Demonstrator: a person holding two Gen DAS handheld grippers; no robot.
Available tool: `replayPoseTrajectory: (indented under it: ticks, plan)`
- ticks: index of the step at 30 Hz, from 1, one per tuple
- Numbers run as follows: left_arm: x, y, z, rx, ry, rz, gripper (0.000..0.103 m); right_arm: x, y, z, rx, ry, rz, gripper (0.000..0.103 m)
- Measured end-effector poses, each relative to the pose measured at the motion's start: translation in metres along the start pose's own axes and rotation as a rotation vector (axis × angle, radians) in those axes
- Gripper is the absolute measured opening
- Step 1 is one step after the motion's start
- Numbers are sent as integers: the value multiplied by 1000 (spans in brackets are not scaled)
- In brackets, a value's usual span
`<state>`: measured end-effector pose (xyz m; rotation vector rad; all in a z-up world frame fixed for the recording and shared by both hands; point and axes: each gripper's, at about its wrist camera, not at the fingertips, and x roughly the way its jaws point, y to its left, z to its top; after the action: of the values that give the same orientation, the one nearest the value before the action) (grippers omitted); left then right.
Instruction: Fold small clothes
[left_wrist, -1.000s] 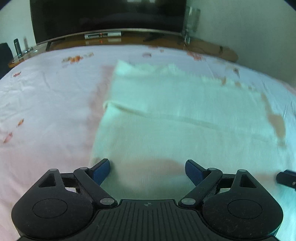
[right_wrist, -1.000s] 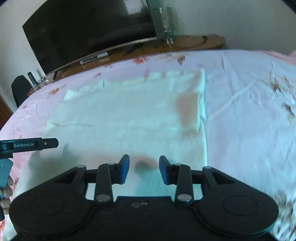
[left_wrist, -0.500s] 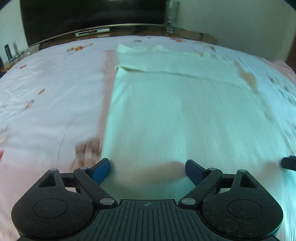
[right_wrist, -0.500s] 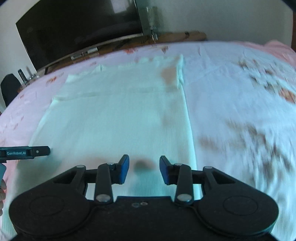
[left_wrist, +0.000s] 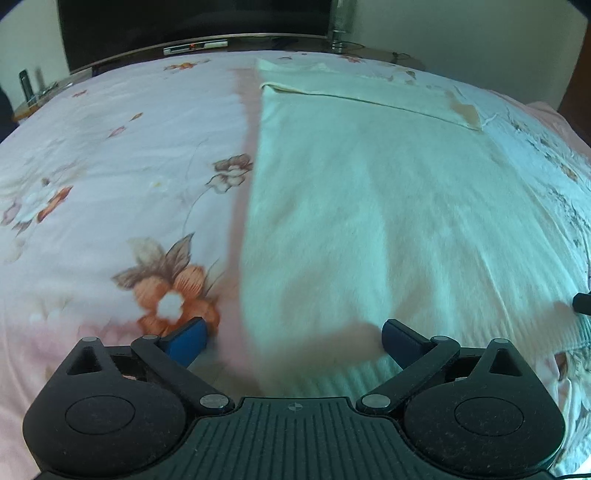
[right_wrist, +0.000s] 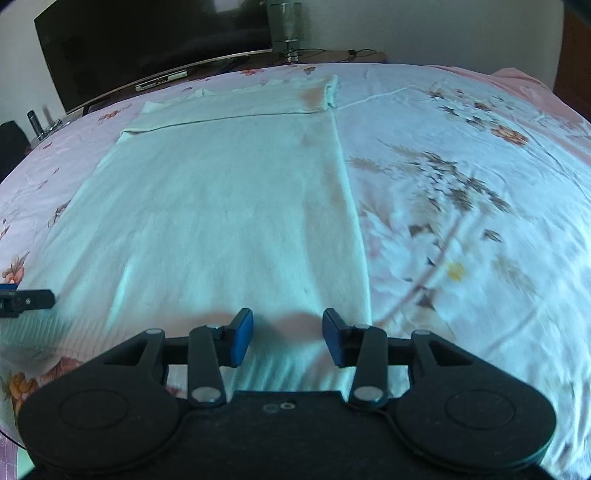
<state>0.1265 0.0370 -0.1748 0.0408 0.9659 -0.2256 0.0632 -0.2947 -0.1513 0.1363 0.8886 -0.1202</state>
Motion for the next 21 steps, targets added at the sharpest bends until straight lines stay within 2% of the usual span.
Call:
replayPoseTrajectory:
  ticks: [5, 10, 12, 13, 14, 15, 18, 19, 20, 21]
  plan:
    - [-8, 13, -15, -73, -2, -23, 100, -11, -15, -9, 27, -16, -39, 51]
    - [-9, 27, -16, -189, -17, -120, 99, -6, -24, -19, 76, 27, -21, 51]
    - [-10, 32, -16, -236, -19, -157, 85, -6, -21, -20, 83, 30, -7, 46]
    - [-10, 33, -16, -251, -21, -176, 72, -6, -20, -21, 91, 30, 7, 42]
    - [-10, 34, -16, -258, -18, -196, 55, -5, -19, -21, 104, 34, 24, 32]
    - [-9, 35, -15, -260, -14, -206, 49, -5, -19, -20, 115, 38, 36, 25]
    - [-7, 40, -13, -291, -2, -245, 43, -5, -20, -18, 150, 51, 76, 9]
    - [-7, 42, -12, -311, 3, -277, 23, -6, -21, -17, 166, 51, 91, 8]
    - [-7, 43, -8, -316, 11, -308, 11, -8, -20, -16, 169, 46, 102, 8]
    - [-10, 41, -5, -305, -9, -326, 11, -12, -19, -15, 171, 32, 112, 7]
